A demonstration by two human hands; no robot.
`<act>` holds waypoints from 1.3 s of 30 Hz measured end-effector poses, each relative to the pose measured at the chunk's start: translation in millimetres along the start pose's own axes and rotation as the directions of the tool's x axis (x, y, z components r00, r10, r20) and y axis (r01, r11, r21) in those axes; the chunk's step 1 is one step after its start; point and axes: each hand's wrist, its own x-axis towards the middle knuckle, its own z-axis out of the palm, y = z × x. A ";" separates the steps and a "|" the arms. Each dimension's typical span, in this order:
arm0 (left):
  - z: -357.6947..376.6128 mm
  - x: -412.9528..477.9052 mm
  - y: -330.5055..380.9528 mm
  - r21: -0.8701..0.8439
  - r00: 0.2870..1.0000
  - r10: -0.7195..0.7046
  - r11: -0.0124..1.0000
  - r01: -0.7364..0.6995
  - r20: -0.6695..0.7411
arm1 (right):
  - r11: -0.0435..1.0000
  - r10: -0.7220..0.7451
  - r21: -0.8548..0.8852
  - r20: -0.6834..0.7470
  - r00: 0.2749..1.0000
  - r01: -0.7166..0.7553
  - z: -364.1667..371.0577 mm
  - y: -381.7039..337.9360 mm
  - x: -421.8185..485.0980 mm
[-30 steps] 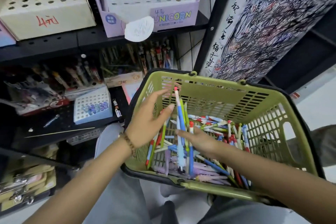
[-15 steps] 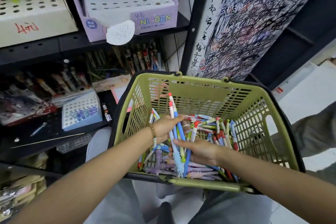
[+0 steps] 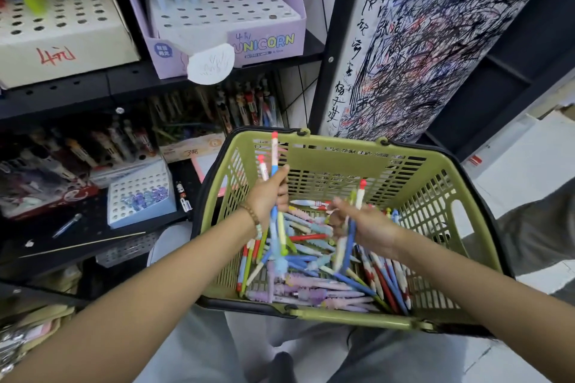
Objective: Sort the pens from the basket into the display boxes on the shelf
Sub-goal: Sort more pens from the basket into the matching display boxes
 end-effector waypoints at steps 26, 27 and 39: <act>-171.7 -138.8 203.7 0.242 0.827 0.562 0.807 -0.539 -0.033 | 0.738 -0.665 0.029 0.205 0.719 0.674 239.5 -221.5 37.8; -183.4 -145.8 209.0 0.247 0.811 0.581 0.798 -0.550 -0.072 | 0.745 -0.650 -0.003 0.220 0.728 0.667 250.1 -226.0 41.0; -273.4 -195.1 239.6 0.317 0.632 0.693 0.720 -0.617 -0.345 | 0.773 -0.606 0.114 0.426 0.672 0.624 342.9 -267.8 76.2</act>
